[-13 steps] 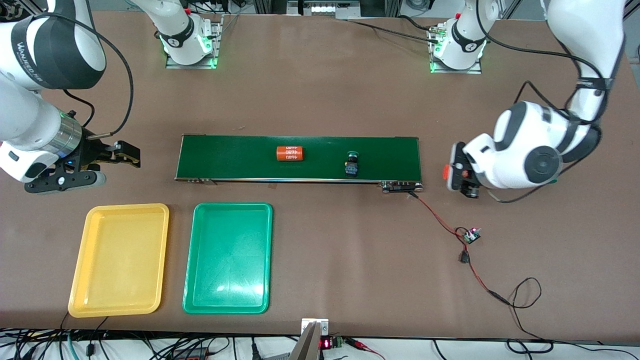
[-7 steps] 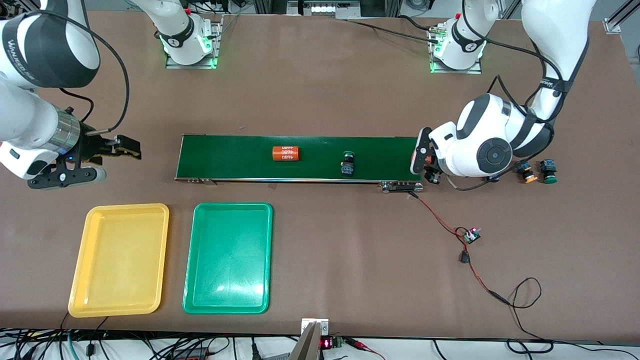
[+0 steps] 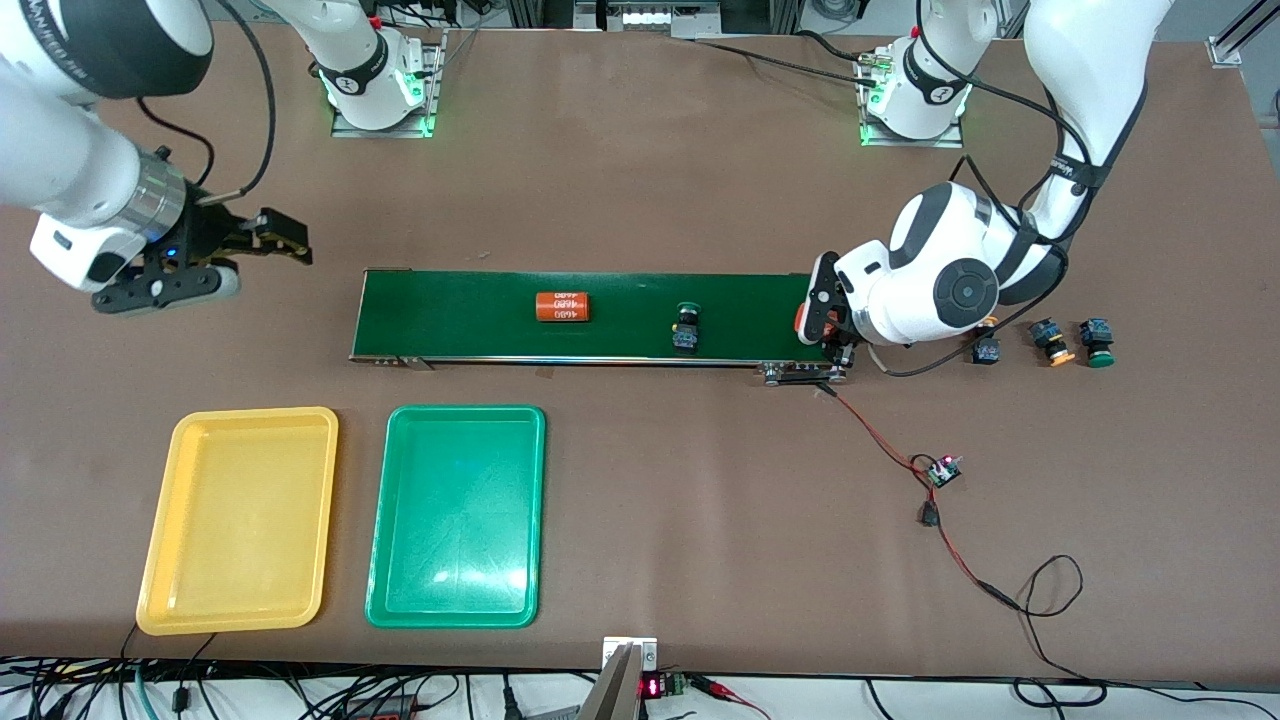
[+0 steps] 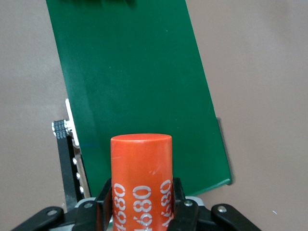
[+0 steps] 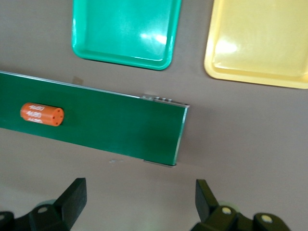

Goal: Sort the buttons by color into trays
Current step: 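Lower the cylinder onto the belt and open the left gripper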

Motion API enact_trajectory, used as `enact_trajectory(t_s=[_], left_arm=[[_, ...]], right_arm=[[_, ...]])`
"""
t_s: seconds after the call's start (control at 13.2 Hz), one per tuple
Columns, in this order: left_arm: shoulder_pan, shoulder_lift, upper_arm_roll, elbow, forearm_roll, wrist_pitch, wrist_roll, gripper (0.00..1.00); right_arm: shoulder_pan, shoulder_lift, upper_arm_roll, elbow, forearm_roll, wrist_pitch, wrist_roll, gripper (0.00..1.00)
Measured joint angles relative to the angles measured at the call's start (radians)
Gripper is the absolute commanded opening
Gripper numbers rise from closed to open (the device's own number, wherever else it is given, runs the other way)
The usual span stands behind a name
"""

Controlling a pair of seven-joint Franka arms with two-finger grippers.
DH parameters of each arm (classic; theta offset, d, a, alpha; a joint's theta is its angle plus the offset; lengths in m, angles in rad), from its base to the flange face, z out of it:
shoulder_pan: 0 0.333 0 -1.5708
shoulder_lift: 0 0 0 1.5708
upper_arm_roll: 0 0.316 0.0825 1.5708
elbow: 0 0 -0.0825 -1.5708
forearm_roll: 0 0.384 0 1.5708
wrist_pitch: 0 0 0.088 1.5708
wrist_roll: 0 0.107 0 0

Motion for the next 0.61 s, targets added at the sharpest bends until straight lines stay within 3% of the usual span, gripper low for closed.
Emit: enact_trajectory(t_s=[0.38, 0.61], left_arm=[[-0.011, 0.000, -0.010, -0.036, 0.000, 0.014, -0.024, 0.00], [-0.014, 0.000, -0.014, -0.048, 0.000, 0.041, -0.043, 0.00]], right_arm=[[0.046, -0.181, 0.016, -0.238, 0.016, 0.099, 0.104, 1.00], [0.117, -0.230, 0.034, -0.313, 0.017, 0.154, 0.238, 1.00]])
